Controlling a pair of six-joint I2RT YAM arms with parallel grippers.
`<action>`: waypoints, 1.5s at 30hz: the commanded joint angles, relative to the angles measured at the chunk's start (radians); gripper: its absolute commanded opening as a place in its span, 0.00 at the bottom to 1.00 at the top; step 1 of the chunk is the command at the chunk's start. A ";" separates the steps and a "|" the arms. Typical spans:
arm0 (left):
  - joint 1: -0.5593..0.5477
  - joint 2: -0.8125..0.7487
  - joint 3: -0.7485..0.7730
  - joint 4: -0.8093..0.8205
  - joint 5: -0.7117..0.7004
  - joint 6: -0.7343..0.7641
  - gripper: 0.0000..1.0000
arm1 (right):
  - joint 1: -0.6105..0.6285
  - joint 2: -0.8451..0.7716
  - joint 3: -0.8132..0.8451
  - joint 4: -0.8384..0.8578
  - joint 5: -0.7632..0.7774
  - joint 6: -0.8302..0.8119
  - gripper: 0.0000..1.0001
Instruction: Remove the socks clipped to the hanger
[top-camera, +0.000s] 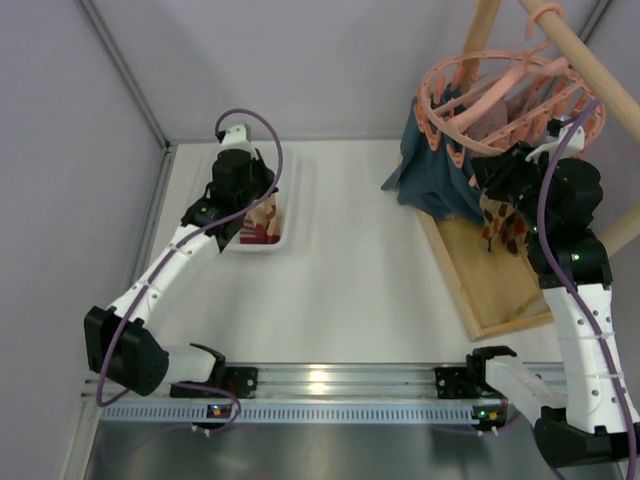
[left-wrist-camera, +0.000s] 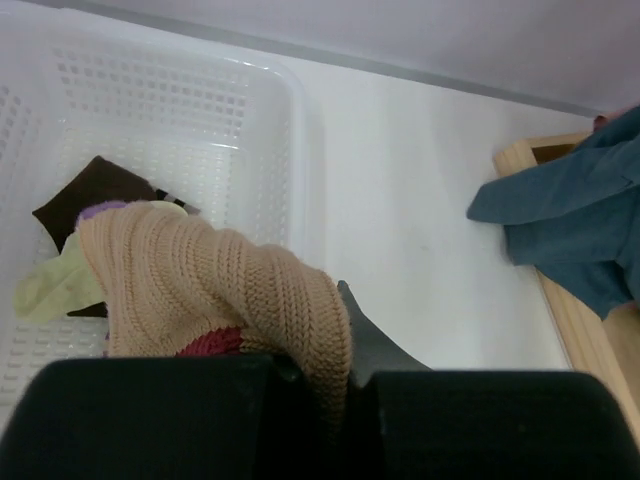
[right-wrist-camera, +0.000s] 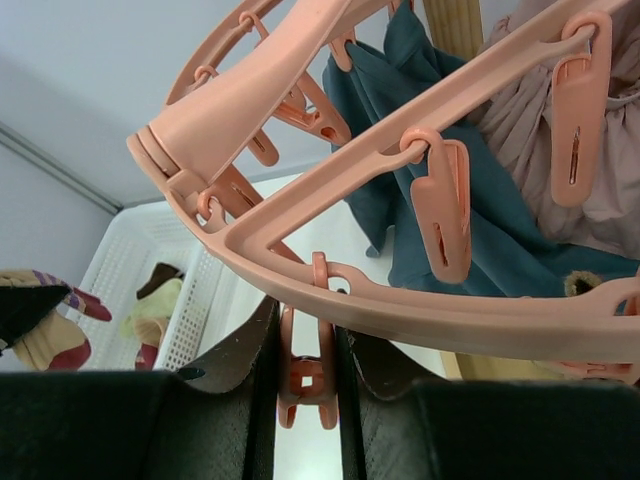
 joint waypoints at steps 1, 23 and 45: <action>0.048 0.055 0.042 -0.038 0.010 0.007 0.00 | -0.004 0.013 0.049 -0.044 0.003 -0.020 0.00; 0.263 0.252 0.004 -0.040 0.090 -0.071 0.67 | -0.004 0.014 0.072 -0.076 -0.043 -0.013 0.00; -0.594 0.228 -0.084 0.580 -0.026 0.142 0.98 | -0.004 0.030 0.086 -0.085 -0.080 0.020 0.00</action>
